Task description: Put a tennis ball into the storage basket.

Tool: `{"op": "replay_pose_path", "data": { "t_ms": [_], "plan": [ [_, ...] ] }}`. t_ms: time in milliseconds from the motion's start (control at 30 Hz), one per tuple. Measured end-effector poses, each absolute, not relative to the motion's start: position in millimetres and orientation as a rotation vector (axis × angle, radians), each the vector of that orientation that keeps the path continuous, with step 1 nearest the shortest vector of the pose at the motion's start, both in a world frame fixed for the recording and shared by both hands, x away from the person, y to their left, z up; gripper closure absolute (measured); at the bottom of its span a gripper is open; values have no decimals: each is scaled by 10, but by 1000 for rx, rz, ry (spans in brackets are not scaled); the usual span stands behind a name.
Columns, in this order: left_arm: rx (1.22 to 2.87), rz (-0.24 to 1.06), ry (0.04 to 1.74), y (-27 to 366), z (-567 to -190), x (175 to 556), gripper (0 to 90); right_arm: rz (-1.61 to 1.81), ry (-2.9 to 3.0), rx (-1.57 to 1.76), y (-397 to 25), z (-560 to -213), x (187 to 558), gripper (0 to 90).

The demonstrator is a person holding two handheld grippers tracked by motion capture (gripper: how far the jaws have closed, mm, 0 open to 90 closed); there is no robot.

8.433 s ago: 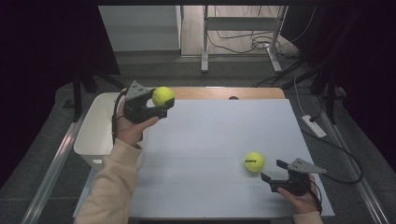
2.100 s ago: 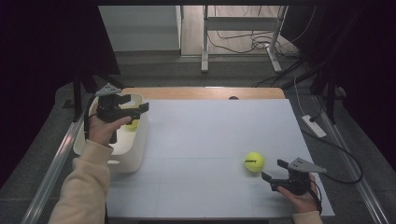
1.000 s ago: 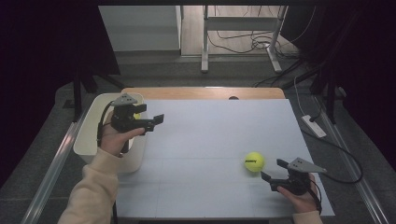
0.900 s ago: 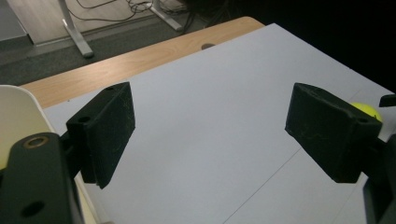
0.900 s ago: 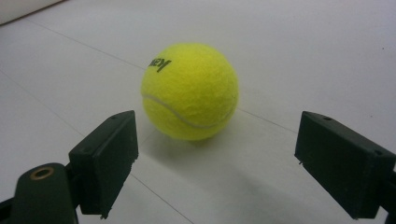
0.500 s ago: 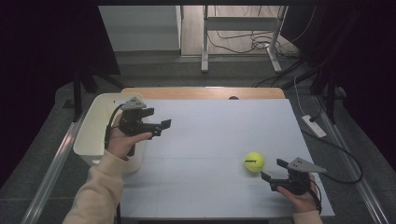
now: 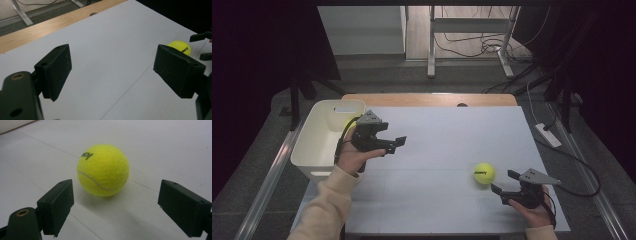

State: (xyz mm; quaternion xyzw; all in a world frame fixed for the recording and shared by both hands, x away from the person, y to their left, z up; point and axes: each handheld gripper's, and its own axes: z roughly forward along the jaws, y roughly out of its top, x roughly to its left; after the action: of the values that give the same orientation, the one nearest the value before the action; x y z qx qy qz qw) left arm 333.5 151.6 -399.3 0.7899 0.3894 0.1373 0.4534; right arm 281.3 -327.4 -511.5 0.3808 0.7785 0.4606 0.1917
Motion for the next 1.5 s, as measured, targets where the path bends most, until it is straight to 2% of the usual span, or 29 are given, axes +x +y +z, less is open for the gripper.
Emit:
{"op": "replay_pose_path", "data": {
  "t_ms": [433,1500],
  "plan": [
    [1957,267,925,1387,-4097,3325,151,1291,2189,1072,-3276,-5116,2808,133],
    [2076,244,860,1003,-4382,3353,143,1286,2189,1076,-3282,-5115,2795,134]
  ]
}}
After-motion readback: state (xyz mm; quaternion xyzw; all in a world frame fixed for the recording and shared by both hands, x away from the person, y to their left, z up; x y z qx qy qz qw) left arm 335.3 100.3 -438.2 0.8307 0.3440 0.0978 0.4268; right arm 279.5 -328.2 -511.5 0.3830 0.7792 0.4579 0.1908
